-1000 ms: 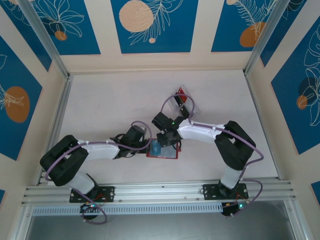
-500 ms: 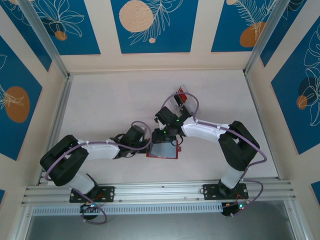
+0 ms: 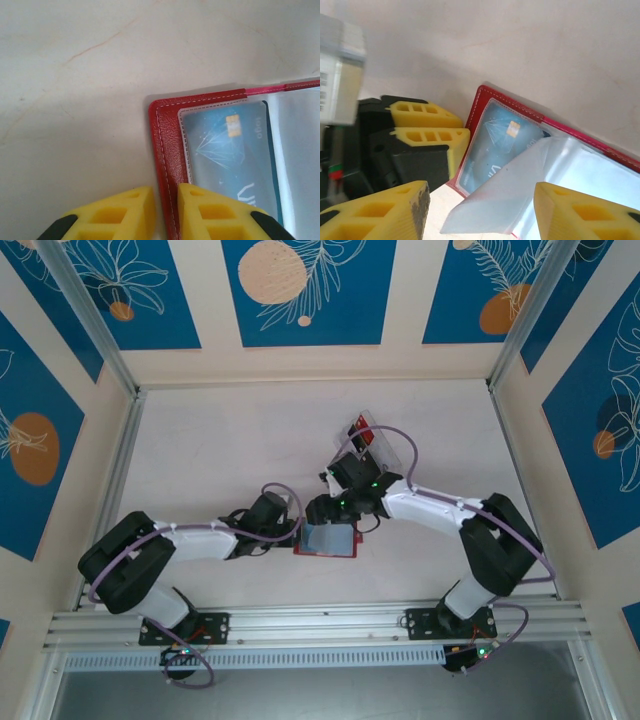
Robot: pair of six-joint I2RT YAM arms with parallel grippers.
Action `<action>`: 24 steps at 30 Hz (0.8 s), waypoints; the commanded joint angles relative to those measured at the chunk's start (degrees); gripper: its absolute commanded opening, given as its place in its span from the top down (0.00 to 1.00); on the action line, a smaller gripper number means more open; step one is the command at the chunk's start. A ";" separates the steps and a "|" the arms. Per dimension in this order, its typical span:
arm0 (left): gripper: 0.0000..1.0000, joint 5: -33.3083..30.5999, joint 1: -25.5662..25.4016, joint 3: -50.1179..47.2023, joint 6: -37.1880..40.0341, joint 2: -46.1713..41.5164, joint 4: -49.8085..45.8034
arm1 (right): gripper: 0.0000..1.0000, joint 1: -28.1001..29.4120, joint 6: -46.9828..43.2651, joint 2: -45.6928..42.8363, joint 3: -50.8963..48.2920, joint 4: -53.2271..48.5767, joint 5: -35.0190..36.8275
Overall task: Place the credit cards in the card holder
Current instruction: Flip over the card slot in the card holder.
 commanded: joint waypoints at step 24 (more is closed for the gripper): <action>0.69 6.43 6.17 -3.37 0.08 -7.72 -5.59 | 0.73 4.25 1.03 11.62 1.88 0.59 2.87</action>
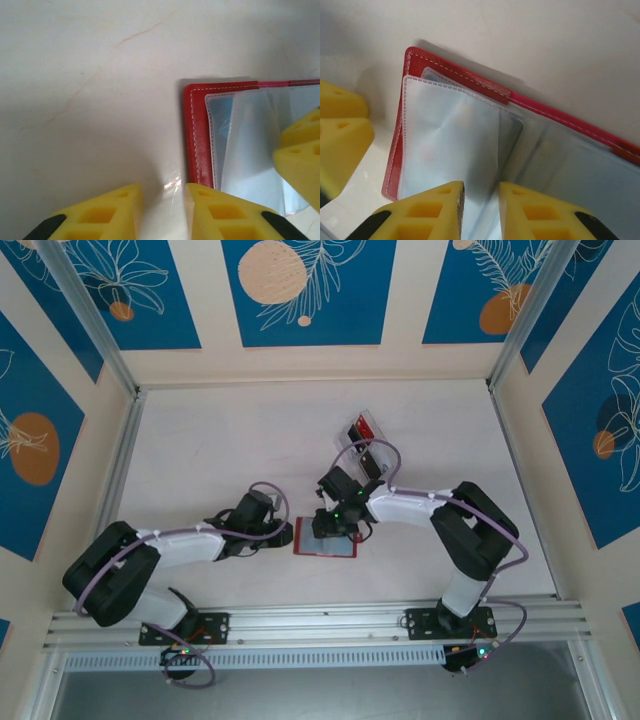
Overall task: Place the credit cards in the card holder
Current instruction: Flip over the card slot in the card holder.
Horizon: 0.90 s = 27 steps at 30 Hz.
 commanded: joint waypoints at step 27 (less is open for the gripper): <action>0.53 4.07 0.11 0.05 1.44 -3.73 1.43 | 0.68 1.93 -3.69 6.73 7.29 -4.88 3.30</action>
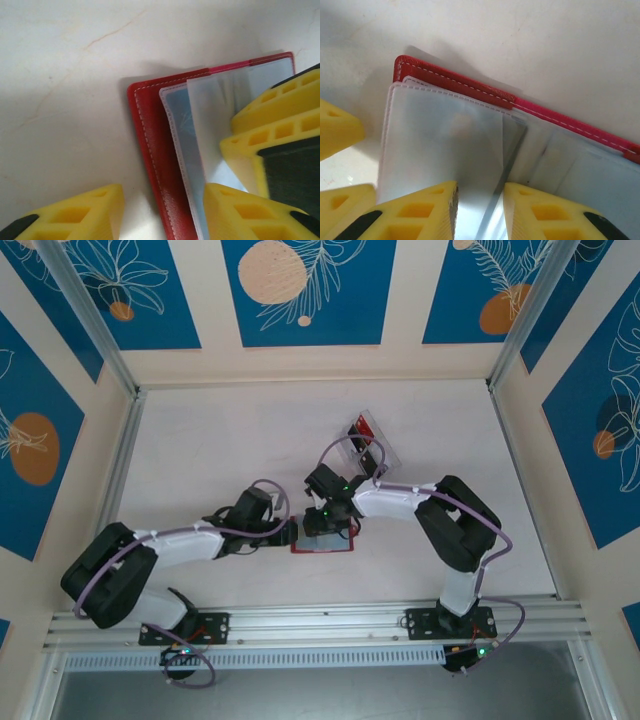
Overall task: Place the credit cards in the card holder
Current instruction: Flip over the card slot in the card holder.
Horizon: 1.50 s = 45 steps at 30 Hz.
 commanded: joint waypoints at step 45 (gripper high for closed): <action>0.71 -14.70 -10.85 6.45 5.05 9.42 -8.60 | 0.65 -9.00 -3.94 -13.22 1.36 -5.91 -1.27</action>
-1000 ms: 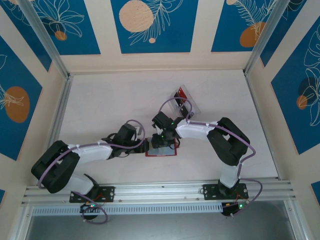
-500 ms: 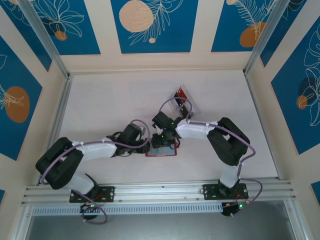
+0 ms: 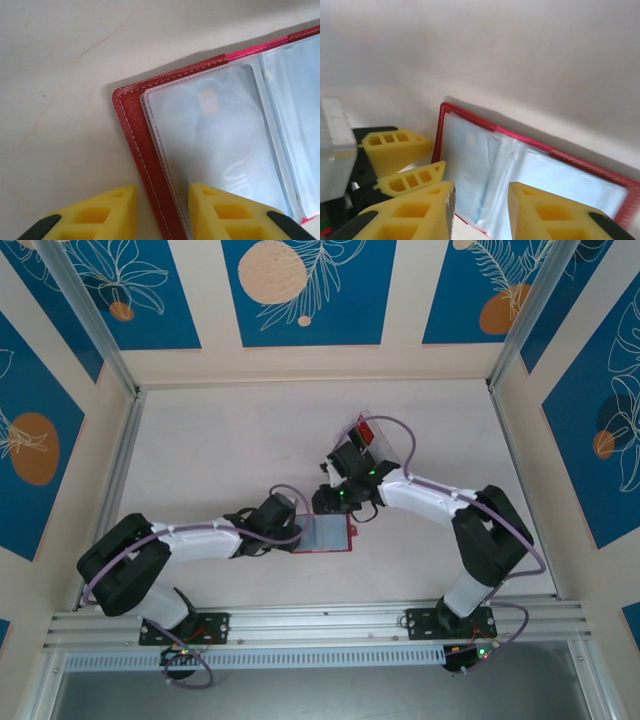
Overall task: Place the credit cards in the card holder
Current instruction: Flip over the card slot in the card holder, then pick up the credit card from the storage box.
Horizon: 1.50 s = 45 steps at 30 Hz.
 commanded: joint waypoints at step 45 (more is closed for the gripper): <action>0.73 2.91 -2.69 0.19 -1.73 4.94 0.89 | 0.64 -11.80 -17.09 18.98 25.23 -18.89 33.21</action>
